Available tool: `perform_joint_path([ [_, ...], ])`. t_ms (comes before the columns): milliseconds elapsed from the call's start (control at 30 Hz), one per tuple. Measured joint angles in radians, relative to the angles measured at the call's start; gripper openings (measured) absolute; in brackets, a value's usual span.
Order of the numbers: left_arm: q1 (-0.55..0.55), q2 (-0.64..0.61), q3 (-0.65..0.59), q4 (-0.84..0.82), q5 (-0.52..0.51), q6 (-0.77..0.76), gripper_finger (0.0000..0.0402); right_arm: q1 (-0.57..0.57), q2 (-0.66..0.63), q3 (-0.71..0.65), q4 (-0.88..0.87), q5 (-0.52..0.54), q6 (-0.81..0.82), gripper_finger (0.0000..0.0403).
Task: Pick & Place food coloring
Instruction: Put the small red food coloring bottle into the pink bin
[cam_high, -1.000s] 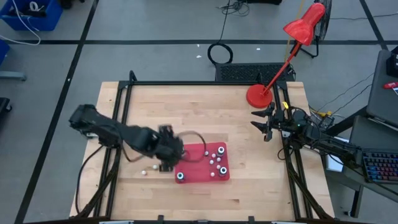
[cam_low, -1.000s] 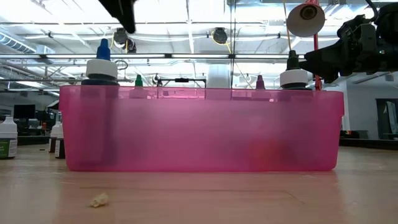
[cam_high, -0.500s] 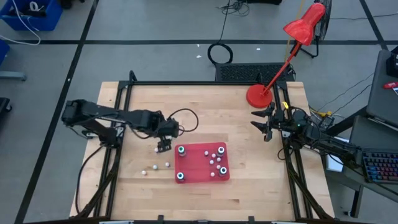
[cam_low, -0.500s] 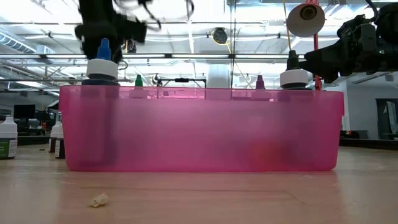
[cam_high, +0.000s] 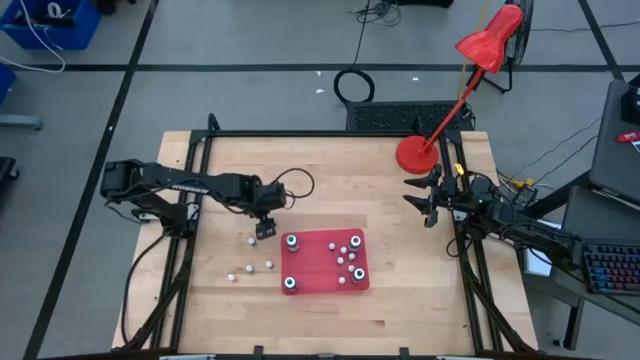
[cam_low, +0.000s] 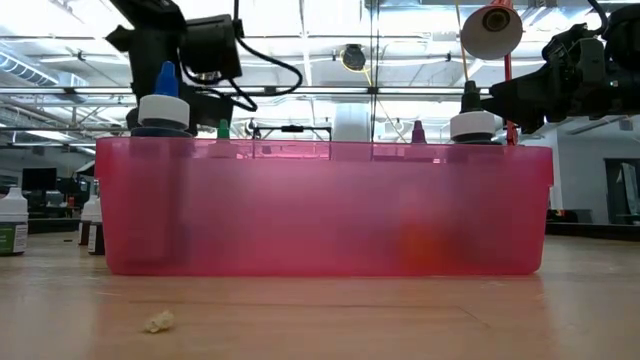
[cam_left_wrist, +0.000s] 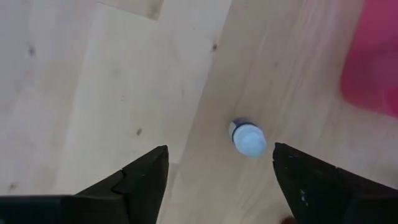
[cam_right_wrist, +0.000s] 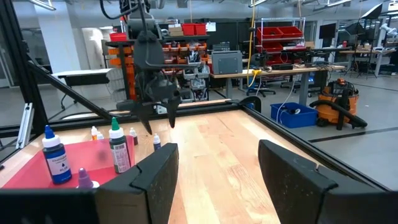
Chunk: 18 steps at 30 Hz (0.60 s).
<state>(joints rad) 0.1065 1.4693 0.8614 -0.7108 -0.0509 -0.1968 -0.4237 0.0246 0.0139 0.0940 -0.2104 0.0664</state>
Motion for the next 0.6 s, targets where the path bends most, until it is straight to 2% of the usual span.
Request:
perform_joint_path([
  [200,0.002,0.000,-0.028,0.054,0.043,-0.014,0.0280,0.000,0.000,0.000,0.000,0.000,0.000,0.0210],
  [600,0.003,0.003,-0.084,0.171,0.046,0.010,0.0280,0.000,0.000,0.000,0.000,0.000,0.000,0.0210],
])
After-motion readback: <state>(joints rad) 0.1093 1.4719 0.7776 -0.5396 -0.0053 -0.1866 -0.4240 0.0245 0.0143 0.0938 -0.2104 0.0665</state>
